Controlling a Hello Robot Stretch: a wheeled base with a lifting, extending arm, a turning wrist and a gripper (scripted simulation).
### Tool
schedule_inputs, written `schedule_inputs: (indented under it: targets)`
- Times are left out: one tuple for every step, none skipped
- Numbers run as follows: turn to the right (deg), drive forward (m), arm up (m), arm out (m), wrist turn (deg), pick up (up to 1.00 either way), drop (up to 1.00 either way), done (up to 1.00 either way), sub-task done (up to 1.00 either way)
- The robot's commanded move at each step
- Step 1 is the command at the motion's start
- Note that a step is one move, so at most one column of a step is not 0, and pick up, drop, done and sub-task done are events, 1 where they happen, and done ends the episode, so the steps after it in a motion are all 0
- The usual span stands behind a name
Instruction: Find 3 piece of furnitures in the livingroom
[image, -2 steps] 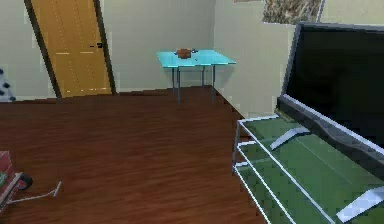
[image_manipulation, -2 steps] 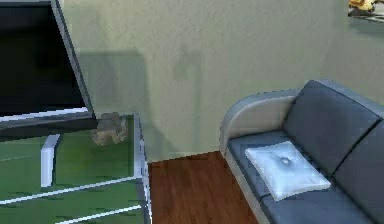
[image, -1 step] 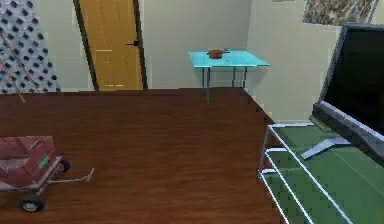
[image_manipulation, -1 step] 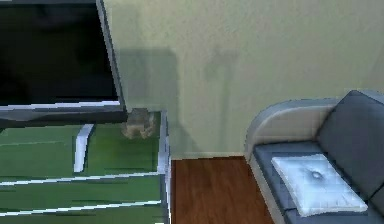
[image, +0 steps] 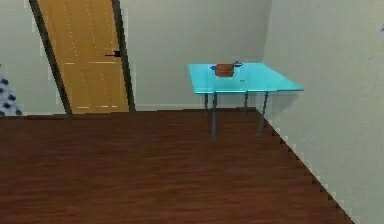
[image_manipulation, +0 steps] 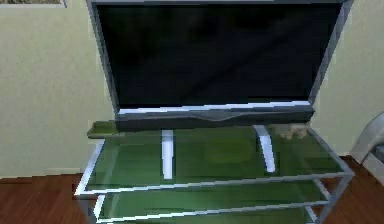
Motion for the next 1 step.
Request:
schedule_inputs:
  targets:
    - [0.0,0.65,0.0,0.0,0.0,0.0,0.0,0.0,0.0]
